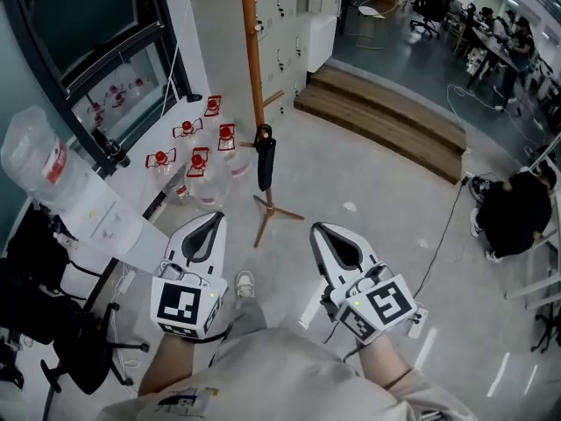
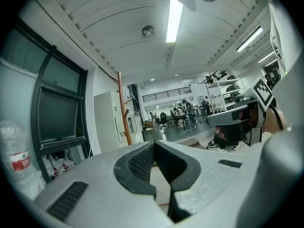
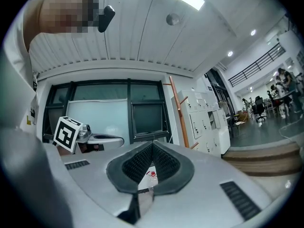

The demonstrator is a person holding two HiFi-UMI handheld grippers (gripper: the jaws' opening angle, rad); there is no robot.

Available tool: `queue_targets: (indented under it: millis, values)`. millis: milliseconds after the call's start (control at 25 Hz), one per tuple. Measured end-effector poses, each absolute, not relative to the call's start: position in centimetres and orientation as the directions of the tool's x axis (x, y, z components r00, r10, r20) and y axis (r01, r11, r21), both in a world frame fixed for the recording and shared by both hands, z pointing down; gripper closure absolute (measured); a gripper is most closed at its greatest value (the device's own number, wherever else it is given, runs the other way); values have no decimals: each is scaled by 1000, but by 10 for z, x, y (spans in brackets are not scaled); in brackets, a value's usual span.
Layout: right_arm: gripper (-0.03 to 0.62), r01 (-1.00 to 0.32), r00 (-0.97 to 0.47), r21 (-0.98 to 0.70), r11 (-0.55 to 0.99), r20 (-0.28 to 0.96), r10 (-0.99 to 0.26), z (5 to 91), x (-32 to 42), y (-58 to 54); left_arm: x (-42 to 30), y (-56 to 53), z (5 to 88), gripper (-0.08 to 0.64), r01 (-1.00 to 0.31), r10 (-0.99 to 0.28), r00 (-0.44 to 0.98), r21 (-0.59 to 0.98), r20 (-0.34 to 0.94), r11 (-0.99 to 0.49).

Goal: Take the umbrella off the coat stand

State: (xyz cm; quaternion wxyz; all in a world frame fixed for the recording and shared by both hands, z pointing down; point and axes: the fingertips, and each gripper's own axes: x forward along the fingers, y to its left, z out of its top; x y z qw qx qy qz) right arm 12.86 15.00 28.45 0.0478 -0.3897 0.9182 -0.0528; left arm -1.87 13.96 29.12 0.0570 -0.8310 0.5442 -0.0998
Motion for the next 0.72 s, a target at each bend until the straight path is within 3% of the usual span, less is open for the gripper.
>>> queue_targets:
  millis: [720]
  values:
    - [584,-764,-635,-161,624,17,-773,306,76,15,-66,8,316,552,-861,-876,450,-178,174,-477]
